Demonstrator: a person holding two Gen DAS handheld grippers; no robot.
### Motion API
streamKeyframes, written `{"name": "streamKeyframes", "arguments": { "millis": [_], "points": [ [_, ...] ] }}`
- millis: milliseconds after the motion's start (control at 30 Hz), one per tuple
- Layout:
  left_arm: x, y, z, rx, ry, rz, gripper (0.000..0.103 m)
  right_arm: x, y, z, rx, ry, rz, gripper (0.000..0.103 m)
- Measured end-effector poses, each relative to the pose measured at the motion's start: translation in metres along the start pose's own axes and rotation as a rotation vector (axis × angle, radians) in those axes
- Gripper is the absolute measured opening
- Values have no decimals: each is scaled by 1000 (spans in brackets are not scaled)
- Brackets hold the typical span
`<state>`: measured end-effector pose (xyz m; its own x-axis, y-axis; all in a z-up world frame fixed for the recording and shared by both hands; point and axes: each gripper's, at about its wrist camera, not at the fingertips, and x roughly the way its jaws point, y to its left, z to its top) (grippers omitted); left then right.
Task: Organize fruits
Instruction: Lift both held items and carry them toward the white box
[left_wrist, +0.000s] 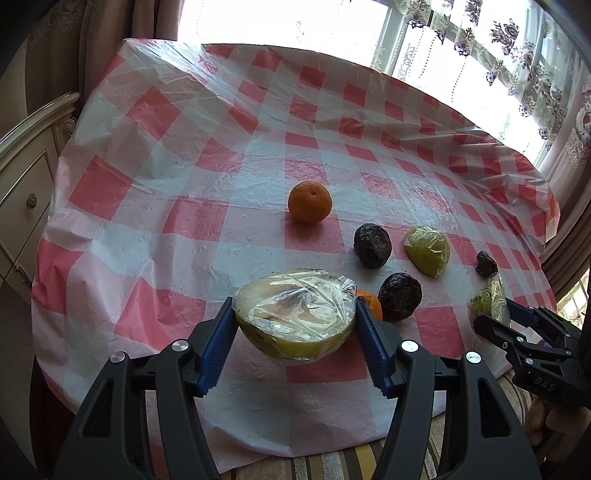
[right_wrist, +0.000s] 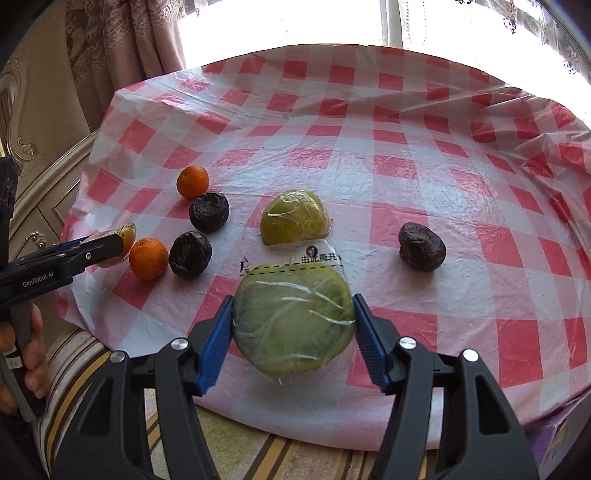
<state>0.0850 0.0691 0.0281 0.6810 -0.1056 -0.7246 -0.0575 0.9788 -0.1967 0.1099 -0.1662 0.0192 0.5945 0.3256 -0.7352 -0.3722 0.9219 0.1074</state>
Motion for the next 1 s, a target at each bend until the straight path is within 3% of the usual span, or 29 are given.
{"name": "streamKeyframes", "arguments": {
  "millis": [433, 1000],
  "points": [
    [-14, -20, 1, 42, -29, -10, 60, -26, -23, -9, 75, -37, 0, 63],
    [-19, -118, -7, 230, -15, -98, 60, -68, -80, -39, 191, -65, -42, 62]
  ]
}}
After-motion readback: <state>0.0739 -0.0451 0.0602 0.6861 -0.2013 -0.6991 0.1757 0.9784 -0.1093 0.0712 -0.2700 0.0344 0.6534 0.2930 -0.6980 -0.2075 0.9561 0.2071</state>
